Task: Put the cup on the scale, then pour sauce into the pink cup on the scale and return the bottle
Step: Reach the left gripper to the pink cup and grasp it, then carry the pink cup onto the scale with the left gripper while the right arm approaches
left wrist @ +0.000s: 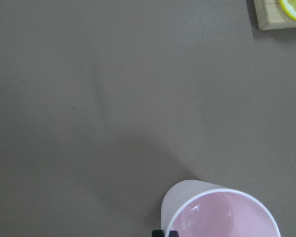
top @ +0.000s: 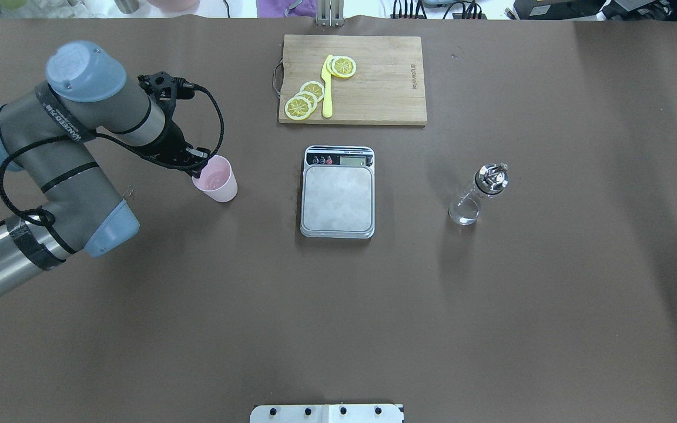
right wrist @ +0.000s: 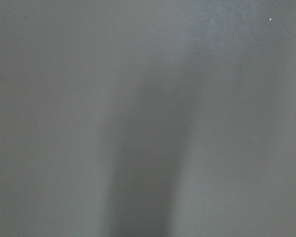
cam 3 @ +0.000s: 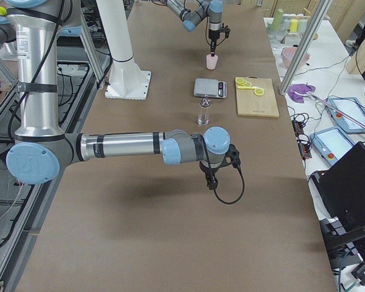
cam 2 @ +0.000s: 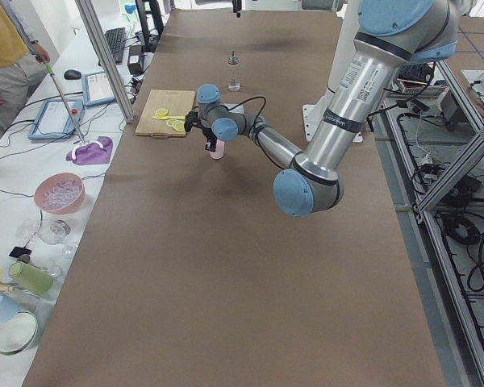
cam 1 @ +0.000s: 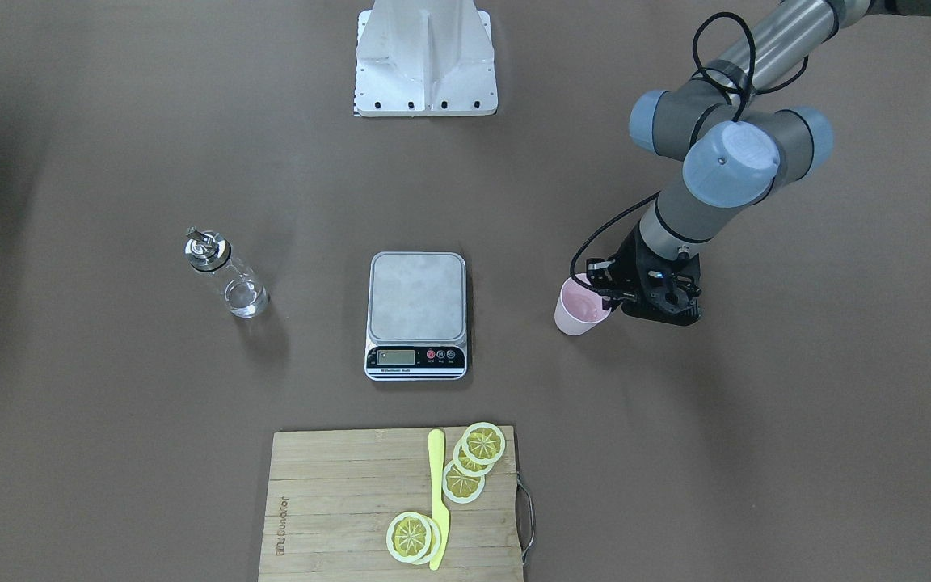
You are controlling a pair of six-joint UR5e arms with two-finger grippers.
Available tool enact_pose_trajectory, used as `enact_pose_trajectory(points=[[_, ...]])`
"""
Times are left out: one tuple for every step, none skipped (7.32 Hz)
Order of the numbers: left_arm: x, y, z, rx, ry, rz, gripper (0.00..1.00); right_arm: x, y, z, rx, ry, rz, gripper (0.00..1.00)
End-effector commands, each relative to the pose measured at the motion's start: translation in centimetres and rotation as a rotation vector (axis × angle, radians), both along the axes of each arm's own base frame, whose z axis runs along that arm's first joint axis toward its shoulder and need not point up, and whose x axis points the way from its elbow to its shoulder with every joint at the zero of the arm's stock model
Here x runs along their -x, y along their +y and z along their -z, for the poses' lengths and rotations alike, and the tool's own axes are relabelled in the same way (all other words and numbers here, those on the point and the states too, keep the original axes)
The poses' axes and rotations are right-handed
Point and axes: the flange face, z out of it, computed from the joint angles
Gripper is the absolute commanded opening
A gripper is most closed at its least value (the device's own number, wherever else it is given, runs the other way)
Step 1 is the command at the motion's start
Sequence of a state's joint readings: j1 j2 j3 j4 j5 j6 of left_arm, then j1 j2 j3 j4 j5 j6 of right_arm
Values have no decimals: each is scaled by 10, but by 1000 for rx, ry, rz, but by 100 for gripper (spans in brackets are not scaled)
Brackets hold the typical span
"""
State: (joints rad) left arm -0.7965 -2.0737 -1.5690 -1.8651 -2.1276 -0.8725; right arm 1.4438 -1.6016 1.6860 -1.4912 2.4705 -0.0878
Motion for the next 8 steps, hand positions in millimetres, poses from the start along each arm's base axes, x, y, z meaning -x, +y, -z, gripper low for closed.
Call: enact_pose_trajectory(points=[[1,-2,29,-20,24,17,0,9,-3,12,-38,1,19,100],[-1,-9,55,94,31,124,0,26,-6,19,-48,-9,16,100],[-9,-18,108,143,-16,138,0,51,-8,34,-50,-30,-27,100],[-13,-20,165,191,-45,156,0,75,-7,46,-50,-50,-71,100],[-13,-18,199,228,-24,197,0,105,-4,57,-48,-65,-87,100],[-35,-2,217,209,-17,187,0,136,0,75,-22,-74,-117,100],[-70,21,219,175,-39,175,0,162,7,97,-6,-87,-116,100],[-84,26,217,166,-33,166,0,182,13,109,-13,-89,-98,100]])
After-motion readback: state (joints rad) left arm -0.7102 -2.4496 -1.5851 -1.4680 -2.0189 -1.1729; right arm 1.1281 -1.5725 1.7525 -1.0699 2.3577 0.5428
